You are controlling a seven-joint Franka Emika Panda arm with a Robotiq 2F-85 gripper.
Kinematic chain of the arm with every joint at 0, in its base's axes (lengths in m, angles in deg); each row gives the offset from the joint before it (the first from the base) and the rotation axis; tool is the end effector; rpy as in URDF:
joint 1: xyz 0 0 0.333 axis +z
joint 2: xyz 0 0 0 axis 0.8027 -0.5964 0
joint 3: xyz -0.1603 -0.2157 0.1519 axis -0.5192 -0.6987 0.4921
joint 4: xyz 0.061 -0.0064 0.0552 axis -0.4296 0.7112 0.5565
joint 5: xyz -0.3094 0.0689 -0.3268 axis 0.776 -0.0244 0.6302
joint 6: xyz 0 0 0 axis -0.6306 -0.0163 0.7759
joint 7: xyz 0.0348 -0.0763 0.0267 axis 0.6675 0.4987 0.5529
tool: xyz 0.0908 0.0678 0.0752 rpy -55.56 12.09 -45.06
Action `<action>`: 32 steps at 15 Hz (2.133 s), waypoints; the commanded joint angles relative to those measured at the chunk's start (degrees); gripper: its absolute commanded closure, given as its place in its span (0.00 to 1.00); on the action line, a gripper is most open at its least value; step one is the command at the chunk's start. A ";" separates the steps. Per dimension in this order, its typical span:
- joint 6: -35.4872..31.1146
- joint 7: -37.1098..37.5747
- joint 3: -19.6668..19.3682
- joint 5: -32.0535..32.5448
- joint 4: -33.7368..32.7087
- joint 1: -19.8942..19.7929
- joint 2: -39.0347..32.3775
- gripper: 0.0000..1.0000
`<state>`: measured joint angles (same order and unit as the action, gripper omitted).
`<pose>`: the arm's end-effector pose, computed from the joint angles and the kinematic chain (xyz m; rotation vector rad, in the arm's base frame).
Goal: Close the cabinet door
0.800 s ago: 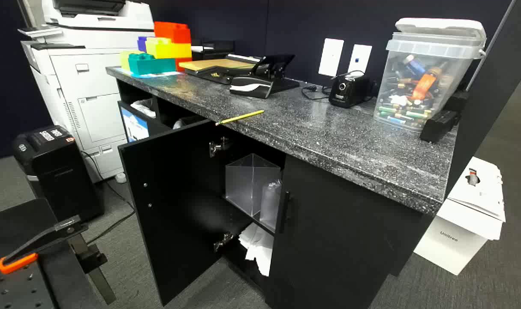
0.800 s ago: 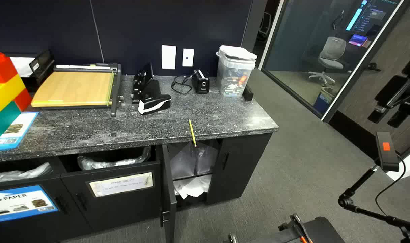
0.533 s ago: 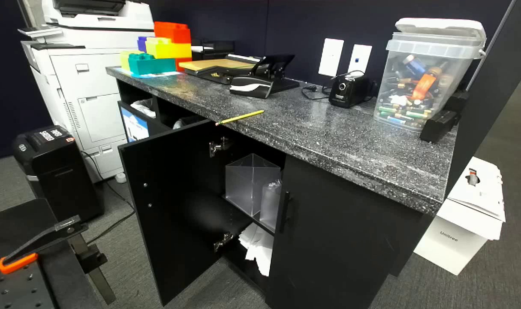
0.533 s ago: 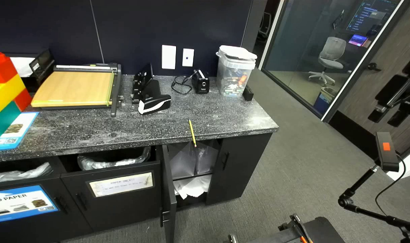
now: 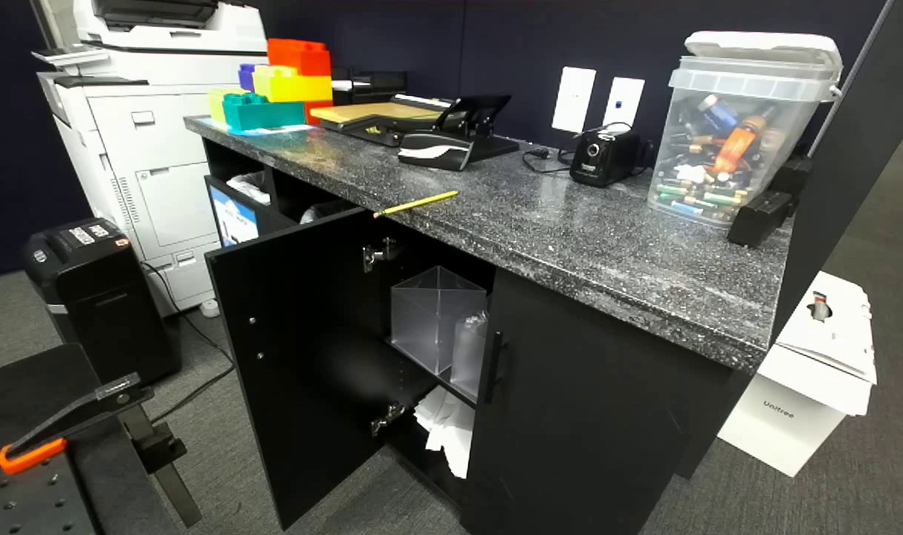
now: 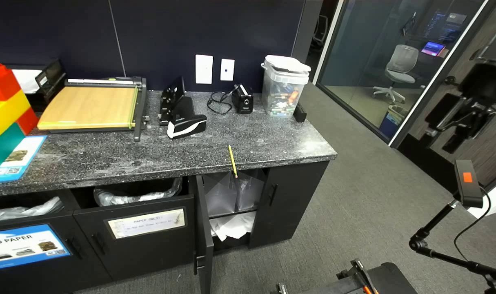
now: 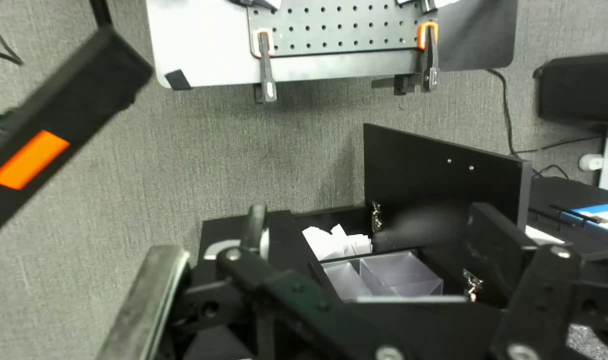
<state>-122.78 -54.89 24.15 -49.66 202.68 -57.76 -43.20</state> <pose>0.4809 -0.1746 0.5059 -2.9563 0.0082 0.1493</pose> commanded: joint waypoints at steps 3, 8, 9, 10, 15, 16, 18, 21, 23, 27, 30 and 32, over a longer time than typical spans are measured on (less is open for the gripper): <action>-14.04 7.22 10.63 -4.21 8.02 4.66 -3.50 0.00; -31.26 15.53 21.25 -4.59 16.32 11.85 -6.03 0.00; -34.21 17.34 23.25 -5.01 16.99 13.47 -7.36 0.00; -37.12 18.67 25.10 -5.68 17.12 15.11 -9.23 0.00; -52.85 26.21 32.54 -6.78 12.98 21.52 -23.80 0.00; -55.31 27.63 33.32 -5.93 11.34 22.46 -27.49 0.00; -59.33 30.89 33.56 -3.94 7.30 24.33 -35.05 0.00; -62.40 34.43 31.63 -1.77 -0.88 27.44 -45.89 0.00; -62.64 35.53 30.29 -1.11 -7.55 29.34 -52.76 0.00; -61.00 35.79 28.19 -1.51 -20.77 31.58 -64.75 0.00; -59.76 35.72 27.65 -2.26 -29.92 31.94 -72.89 0.00; -59.88 35.55 27.78 -2.76 -32.77 31.42 -75.59 0.00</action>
<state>-185.05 -20.03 52.58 -51.65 178.01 -26.93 -113.20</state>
